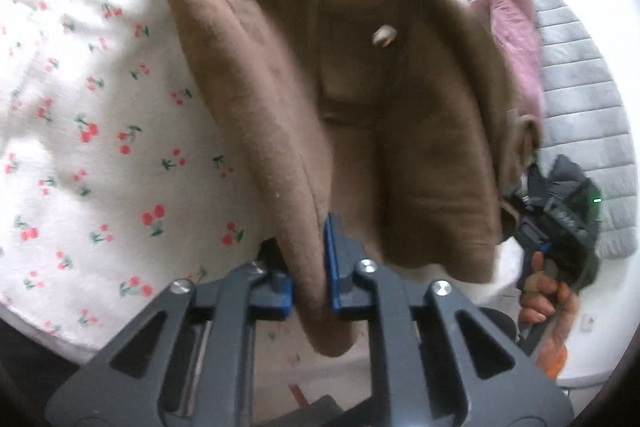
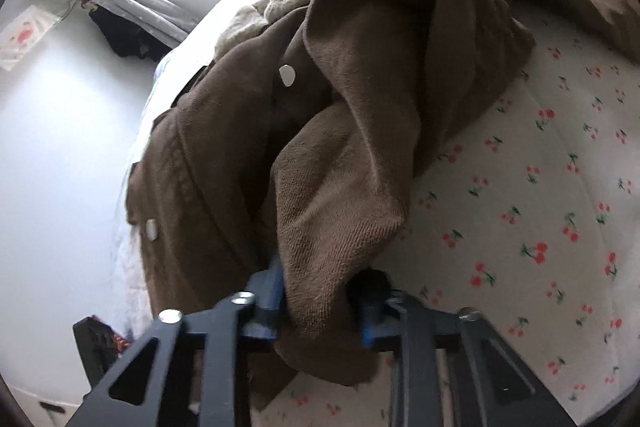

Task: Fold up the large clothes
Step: 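Grasp the jacket hem with both grippers and shake it flat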

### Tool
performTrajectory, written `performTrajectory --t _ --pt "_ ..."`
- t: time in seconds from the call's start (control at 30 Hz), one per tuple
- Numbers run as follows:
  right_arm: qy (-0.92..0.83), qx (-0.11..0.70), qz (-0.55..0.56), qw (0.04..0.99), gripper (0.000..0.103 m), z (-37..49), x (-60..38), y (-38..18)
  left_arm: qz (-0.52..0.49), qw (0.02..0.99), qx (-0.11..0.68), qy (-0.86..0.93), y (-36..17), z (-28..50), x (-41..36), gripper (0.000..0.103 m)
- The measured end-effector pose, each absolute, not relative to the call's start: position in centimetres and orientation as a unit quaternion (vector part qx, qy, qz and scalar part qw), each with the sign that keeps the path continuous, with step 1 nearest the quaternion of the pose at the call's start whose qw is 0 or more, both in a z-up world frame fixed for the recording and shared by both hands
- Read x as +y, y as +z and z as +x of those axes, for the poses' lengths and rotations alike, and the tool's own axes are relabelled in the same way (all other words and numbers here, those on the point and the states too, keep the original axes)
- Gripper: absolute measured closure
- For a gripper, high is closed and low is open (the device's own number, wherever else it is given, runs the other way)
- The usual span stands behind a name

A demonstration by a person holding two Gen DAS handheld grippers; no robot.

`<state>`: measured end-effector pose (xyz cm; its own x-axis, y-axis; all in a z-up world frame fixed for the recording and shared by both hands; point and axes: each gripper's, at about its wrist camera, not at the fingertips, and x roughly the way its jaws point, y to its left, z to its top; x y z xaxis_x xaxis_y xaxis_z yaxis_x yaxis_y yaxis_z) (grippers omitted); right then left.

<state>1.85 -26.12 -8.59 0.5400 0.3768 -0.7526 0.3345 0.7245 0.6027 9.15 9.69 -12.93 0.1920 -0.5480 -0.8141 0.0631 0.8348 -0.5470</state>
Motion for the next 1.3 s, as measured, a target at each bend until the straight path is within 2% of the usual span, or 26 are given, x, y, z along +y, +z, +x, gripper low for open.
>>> performTrajectory --t 0.3,0.47,0.57,0.6,0.63,0.67,0.7,0.77,0.9,1.0,1.3 --pt "0.042 0.465 0.393 0.792 0.094 -5.9 -30.0 -2.8 -0.171 0.809 0.527 -0.196 -3.3 6.0 17.3 0.094" --pt "-0.013 0.470 0.363 0.805 0.093 -11.4 -32.6 -1.5 -0.085 0.818 0.558 -0.114 -5.3 6.2 20.4 0.093" --pt "-0.112 0.485 0.289 0.818 0.087 -13.1 -33.7 -1.0 -0.019 0.812 0.581 -0.059 -7.3 6.2 19.5 0.092" --pt "-0.133 0.486 0.273 0.819 0.075 -13.4 -34.1 -0.8 -0.008 0.814 0.578 -0.049 -7.5 6.0 19.6 0.090" --pt "-0.144 0.485 0.270 0.819 0.068 -13.7 -34.4 -0.5 -0.005 0.816 0.577 -0.048 -7.8 5.8 19.7 0.086" --pt "-0.147 0.483 0.274 0.818 0.054 -13.8 -34.4 -0.3 -0.009 0.817 0.575 -0.053 -7.6 5.8 20.0 0.072" --pt "-0.145 0.483 0.279 0.818 0.045 -13.8 -34.4 -0.3 -0.016 0.819 0.570 -0.062 -7.4 5.9 19.6 0.052" --pt "-0.127 0.486 0.279 0.818 0.039 -13.4 -34.0 -0.1 -0.018 0.827 0.556 -0.077 -6.6 6.1 18.5 0.037" --pt "-0.100 0.512 0.240 0.819 0.030 -12.2 -31.3 -1.3 0.002 0.831 0.546 -0.103 -6.1 6.5 17.1 0.027" --pt "-0.079 0.533 0.216 0.814 0.029 -11.4 -29.6 -2.6 0.011 0.821 0.563 -0.096 -6.8 7.0 16.6 0.027" --pt "-0.070 0.540 0.256 0.799 0.029 -8.3 -30.6 -3.6 0.024 0.818 0.558 -0.141 -6.6 6.9 12.8 0.024"
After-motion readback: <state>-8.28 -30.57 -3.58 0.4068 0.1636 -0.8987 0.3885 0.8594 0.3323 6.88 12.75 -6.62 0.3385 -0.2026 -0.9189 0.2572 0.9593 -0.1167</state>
